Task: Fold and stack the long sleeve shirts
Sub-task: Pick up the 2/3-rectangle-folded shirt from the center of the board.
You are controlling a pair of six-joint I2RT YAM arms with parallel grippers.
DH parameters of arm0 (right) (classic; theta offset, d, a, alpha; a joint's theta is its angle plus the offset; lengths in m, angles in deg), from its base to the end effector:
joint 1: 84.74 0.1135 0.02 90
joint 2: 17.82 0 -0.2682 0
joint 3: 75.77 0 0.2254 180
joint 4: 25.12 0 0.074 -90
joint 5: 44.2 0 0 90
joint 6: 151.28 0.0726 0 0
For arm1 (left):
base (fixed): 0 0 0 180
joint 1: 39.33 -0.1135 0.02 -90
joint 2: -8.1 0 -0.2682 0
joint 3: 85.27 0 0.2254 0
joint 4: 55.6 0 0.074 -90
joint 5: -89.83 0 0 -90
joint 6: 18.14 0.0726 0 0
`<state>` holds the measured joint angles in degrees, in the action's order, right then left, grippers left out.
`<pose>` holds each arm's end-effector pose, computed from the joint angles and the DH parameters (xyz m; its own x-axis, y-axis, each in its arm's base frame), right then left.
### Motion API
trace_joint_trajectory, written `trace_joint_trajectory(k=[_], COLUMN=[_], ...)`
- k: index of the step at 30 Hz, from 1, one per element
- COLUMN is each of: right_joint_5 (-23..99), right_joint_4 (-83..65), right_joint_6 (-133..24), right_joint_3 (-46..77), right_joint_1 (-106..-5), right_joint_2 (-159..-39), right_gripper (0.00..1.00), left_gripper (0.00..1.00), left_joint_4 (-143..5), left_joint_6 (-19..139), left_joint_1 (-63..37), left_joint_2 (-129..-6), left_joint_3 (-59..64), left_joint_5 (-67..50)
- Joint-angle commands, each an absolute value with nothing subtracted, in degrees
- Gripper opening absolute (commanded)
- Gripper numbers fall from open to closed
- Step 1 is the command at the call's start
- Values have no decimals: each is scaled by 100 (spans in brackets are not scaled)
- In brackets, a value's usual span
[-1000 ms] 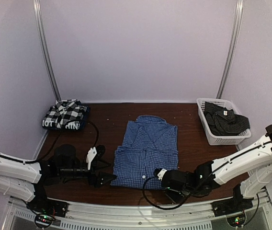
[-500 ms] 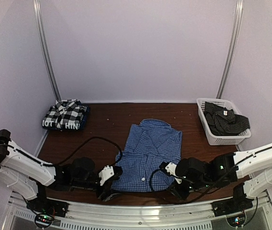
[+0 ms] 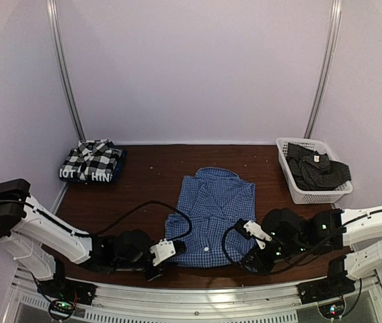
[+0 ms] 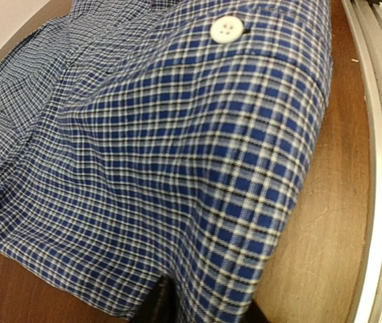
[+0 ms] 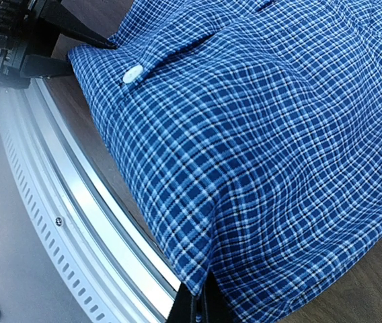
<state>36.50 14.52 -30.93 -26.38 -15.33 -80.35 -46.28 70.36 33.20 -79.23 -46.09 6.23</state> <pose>0.0607 0.1950 0.1842 -0.7258 -0.5142 -0.4570 -0.6854 0.5972 0.4167 0.0893 -0.2568 0.1219 -0.2123 0.5879 -0.7806 0.9166 0.3967 0.0495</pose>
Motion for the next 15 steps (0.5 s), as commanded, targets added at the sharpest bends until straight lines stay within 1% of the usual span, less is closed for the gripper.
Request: trace_joint_trajectory(k=[1,4,5,10,13,15], right_joint_5=[3378,3443,3479,3677,3765,3815], right_joint_4=[1351,1444,1457,1505,1517,1525], right_joint_6=[-3123,-3143,-3143,-3068,-3051,-3030], right_joint_3=[-2717,-2703,-2696,-2711,-2722,-2720], right_joint_1=[-1591,-1590,-1592,-1583,-1572,-1565], right_joint_2=[-7878,-7851,-7839,-7843,-7834,-7806], right_gripper=[0,0,0,1,5,9], left_gripper=[19,3,0,0,0,0], left_joint_4=[-4939,-5403,-5599,-6605,-7034,-7272], left_joint_6=[7070,6805,6699,6161,5949,5870], left_joint_1=[3362,3366,3362,3357,3310,3202], left_joint_2=[-7850,-7738,-7692,-7456,-7324,-7239], left_joint_3=[-4321,-4040,-3912,-3235,-2894,-2747], left_joint_5=[978,608,470,-2,-355,-646])
